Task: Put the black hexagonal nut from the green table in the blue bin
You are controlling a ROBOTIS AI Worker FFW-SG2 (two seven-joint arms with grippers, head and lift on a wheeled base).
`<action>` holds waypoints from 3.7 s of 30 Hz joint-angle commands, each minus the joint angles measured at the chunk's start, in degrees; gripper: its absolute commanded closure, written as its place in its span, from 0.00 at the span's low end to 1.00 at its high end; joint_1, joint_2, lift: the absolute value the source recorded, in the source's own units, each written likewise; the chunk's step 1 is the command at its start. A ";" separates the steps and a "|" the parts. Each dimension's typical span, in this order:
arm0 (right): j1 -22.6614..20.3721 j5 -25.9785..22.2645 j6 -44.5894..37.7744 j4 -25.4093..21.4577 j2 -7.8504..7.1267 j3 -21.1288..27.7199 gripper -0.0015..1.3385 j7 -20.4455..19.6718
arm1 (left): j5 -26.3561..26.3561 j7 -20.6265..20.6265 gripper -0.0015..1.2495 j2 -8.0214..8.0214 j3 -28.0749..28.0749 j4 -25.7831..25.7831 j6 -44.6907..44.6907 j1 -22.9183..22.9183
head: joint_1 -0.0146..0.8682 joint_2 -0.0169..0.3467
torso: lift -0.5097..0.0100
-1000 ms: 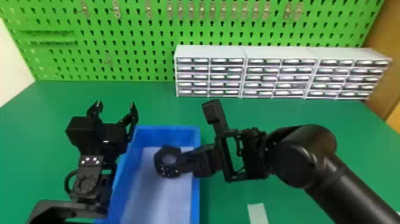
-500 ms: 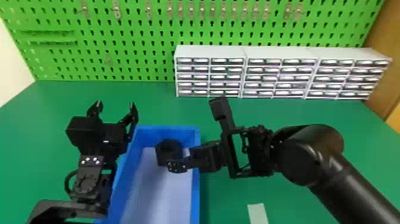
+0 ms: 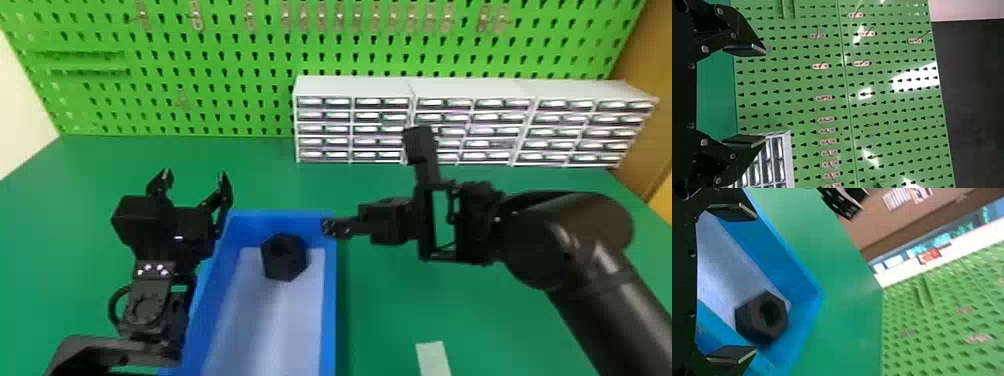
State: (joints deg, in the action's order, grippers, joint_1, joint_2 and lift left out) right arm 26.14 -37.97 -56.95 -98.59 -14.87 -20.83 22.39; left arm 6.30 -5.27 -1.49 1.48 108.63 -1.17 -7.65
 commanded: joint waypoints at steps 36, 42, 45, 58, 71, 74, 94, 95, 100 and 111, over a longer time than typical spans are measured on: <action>-13.92 22.41 20.30 -17.96 8.10 24.44 0.09 -14.57 | -0.41 0.00 0.37 0.00 -0.08 0.00 0.03 -0.17 | 0.76 0.20 | 0.80; -18.49 25.31 23.73 -19.10 10.56 28.04 0.09 -16.50 | -0.76 0.00 0.37 0.00 -0.08 0.00 0.03 -0.34 | 0.76 0.20 | 0.80; -20.69 27.51 25.66 -19.63 11.00 28.83 0.09 -16.85 | -0.76 0.00 0.37 0.00 0.01 0.00 0.03 -0.52 | 0.76 0.20 | 0.80; -28.42 31.46 30.23 -19.27 11.53 28.21 0.09 -20.46 | -0.94 -0.35 0.37 0.09 -0.25 0.00 0.03 -1.05 | 0.76 0.20 | 0.80; -34.57 32.17 35.16 -19.27 11.26 26.55 0.09 -22.57 | -1.29 -0.88 0.37 0.09 -0.60 1.05 -0.06 -3.07 | 0.76 0.20 | 0.80; -35.54 32.43 35.24 -19.45 11.53 26.81 0.09 -22.74 | -1.29 -1.14 0.37 0.09 -0.51 1.14 -0.06 -3.77 | 0.76 0.20 | 0.80; -36.59 33.04 35.24 -19.63 11.62 26.98 0.09 -22.74 | -1.55 -1.93 0.38 0.18 -1.31 1.05 -1.20 -4.83 | 0.76 0.20 | 0.80; -36.59 33.04 35.24 -19.63 11.53 26.90 0.09 -22.74 | -1.38 -2.11 0.38 0.18 -1.39 1.05 -1.20 -4.83 | 0.76 0.20 | 0.80; -36.77 33.04 35.24 -19.63 11.35 27.07 0.09 -22.74 | -2.35 -2.11 0.38 0.44 -2.10 0.35 -1.20 -4.83 | 0.76 0.20 | 0.80; -35.72 33.48 35.24 -19.63 10.82 26.02 0.09 -22.74 | -4.72 -2.11 0.38 0.44 -2.54 -1.49 -0.85 -3.77 | 0.76 0.20 | 0.80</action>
State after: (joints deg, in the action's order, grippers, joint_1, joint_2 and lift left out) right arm -10.07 -4.58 -21.73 -118.22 -3.64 5.61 -0.35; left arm 2.29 -7.38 -1.05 -0.86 107.48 -2.14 -11.92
